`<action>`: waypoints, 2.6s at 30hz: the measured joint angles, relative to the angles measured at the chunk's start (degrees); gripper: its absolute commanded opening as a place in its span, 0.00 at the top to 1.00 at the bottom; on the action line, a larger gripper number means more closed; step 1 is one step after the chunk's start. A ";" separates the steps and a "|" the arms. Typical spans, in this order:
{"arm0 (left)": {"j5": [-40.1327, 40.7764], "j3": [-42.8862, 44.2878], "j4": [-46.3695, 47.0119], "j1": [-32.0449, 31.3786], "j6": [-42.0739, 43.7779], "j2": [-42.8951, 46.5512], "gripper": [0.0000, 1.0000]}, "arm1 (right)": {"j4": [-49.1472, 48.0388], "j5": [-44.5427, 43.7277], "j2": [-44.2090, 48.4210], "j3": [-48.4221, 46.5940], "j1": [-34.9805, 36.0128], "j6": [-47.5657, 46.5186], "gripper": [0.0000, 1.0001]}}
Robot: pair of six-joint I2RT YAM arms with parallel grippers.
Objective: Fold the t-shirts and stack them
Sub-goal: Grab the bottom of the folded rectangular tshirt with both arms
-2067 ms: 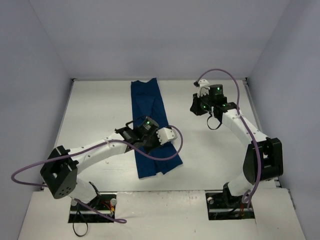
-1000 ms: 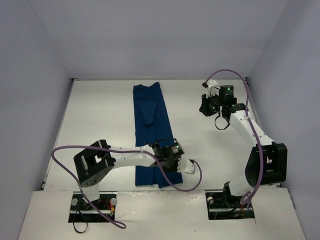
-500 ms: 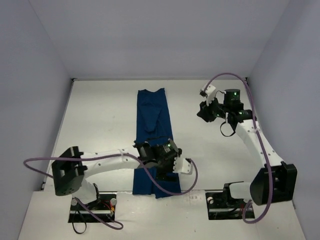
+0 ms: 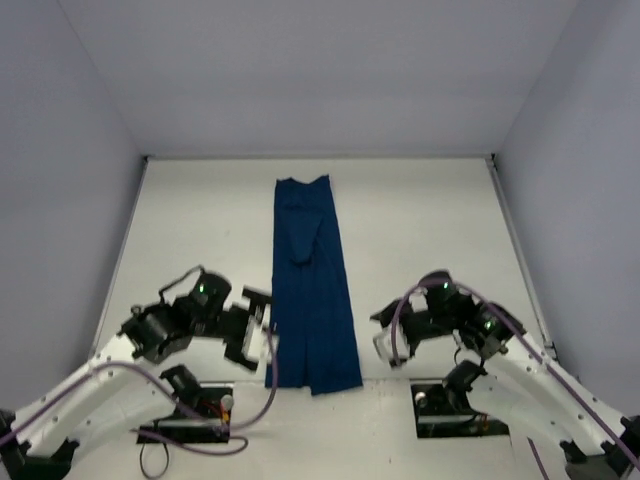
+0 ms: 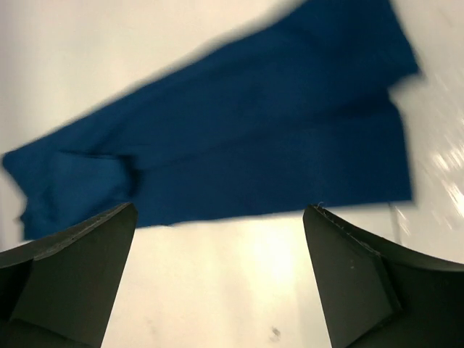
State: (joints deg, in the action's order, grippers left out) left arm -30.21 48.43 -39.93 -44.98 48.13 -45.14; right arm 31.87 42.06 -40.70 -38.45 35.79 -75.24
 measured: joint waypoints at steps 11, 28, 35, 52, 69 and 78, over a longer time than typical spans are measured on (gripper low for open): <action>-9.12 -19.85 -10.85 -0.23 38.50 0.18 0.31 | 2.02 -0.31 -5.65 11.46 9.33 -31.88 0.63; -12.66 -11.68 -10.30 -3.37 62.59 -20.29 0.54 | -12.15 1.09 -31.29 9.94 15.16 -38.46 0.62; -12.87 -8.68 -15.94 -9.44 63.66 -22.46 0.56 | -14.69 1.63 -31.74 10.02 17.51 -38.87 0.59; -8.75 -0.95 -23.63 -15.40 59.43 -37.82 0.66 | -14.93 0.97 -29.98 11.17 25.42 -38.90 0.56; -4.73 1.20 -25.68 -16.18 60.46 -44.16 0.58 | -16.46 0.81 -30.38 11.38 25.51 -39.25 0.54; -4.29 5.13 -25.29 -14.51 59.53 -48.29 0.51 | -16.90 0.31 -30.46 11.25 25.82 -39.48 0.45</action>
State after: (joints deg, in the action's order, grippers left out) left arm -34.50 53.56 -65.22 -59.49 107.66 -93.43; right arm 14.98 42.37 -71.16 -27.20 61.60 -114.72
